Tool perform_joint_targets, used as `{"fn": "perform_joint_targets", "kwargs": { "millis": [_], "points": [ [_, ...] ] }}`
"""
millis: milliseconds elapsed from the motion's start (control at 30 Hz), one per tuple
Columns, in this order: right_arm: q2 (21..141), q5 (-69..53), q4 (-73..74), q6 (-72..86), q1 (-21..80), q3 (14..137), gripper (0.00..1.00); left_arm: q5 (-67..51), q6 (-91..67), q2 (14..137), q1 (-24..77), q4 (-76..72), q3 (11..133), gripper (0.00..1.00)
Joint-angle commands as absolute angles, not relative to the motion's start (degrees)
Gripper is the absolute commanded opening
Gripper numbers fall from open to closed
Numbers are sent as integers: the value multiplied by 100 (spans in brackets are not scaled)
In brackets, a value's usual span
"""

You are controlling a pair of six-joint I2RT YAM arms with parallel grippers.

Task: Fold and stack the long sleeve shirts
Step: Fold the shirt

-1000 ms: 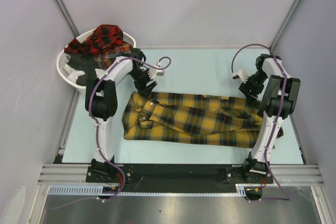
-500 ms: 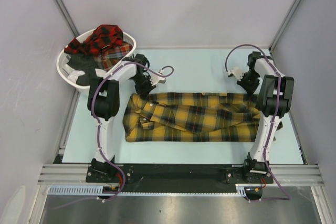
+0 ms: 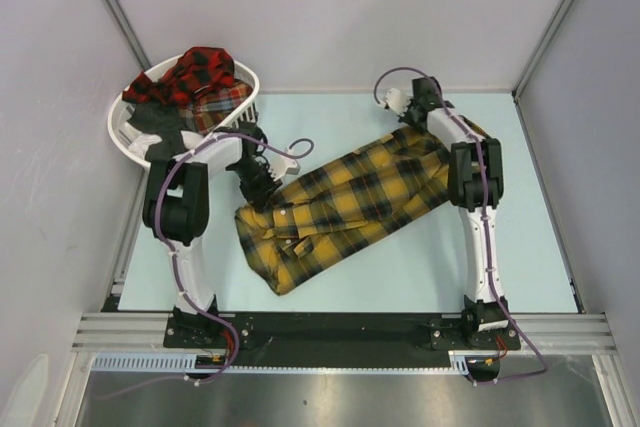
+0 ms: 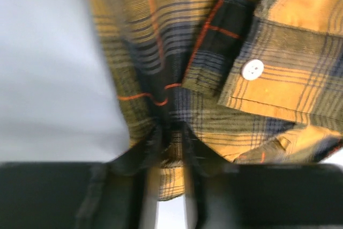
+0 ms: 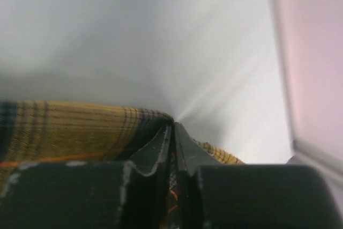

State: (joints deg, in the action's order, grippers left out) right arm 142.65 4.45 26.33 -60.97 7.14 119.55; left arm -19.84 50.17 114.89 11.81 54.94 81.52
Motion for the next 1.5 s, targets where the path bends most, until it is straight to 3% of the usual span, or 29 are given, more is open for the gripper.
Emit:
{"fn": "perform_joint_targets", "kwargs": {
  "millis": [0, 133, 300, 533, 733, 833, 1067, 1167, 1367, 1467],
  "points": [
    [14327, 852, 1197, -5924, 1037, 12305, 32, -2197, 4545, 11040, 1099, 5722, 7919, 38],
    [13739, 687, 1160, -5608, 845, 12296, 69, -2487, 4211, 10942, 1002, 5626, 8349, 52],
    [12833, 510, 1562, -4784, 475, 12313, 81, -2628, 3789, 11363, 1002, 5476, 8990, 57],
    [12007, -726, 3574, -2738, -491, 12191, 82, -2329, 3814, 12102, 1011, 5300, 9457, 63],
    [11742, -1853, 4578, -1452, -1598, 11182, 79, -2259, 3946, 12313, 1011, 5423, 9203, 59],
    [11751, -2108, 4702, -1161, -2047, 10636, 76, -2267, 3999, 12226, 1011, 5493, 8852, 49],
    [11716, -2478, 4659, -660, -2417, 9713, 74, -2521, 4078, 11787, 1011, 5590, 7885, 10],
    [11672, -2776, 4570, -484, -2417, 9309, 73, -2794, 3999, 11576, 1011, 5678, 7454, 1],
    [11987, -3795, 4070, -27, -2417, 8561, 68, -3137, 3753, 11207, 993, 5818, 6865, 3],
    [12242, -4121, 3771, 316, -2338, 8613, 66, -3129, 3613, 10979, 880, 5749, 6820, 20]
  ]
}}
